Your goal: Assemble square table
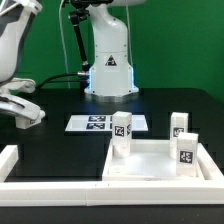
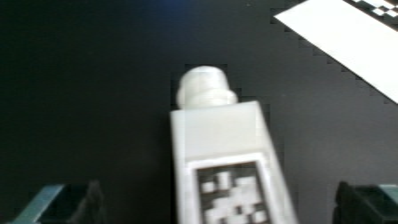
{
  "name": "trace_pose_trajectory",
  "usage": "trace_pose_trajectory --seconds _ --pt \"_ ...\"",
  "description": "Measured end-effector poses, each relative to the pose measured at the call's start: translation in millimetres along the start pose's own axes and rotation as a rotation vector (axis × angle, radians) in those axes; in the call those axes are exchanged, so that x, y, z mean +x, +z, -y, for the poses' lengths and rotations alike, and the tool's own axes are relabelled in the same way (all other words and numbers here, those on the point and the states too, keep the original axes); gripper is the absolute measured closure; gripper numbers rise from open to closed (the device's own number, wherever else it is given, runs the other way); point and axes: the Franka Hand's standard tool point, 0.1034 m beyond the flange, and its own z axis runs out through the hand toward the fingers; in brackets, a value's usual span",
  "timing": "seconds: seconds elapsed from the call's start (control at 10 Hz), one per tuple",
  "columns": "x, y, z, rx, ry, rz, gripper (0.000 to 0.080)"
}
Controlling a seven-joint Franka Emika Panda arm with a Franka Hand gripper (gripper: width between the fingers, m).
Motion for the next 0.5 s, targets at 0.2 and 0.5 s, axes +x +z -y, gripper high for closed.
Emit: trace_pose_trajectory --seconds 0.2,0.5 --pt "0.7 0.0 1.7 -0.001 0.001 0.000 0.0151" --pt "0.8 -0.1 1.9 -0.001 0.000 0.000 0.0513"
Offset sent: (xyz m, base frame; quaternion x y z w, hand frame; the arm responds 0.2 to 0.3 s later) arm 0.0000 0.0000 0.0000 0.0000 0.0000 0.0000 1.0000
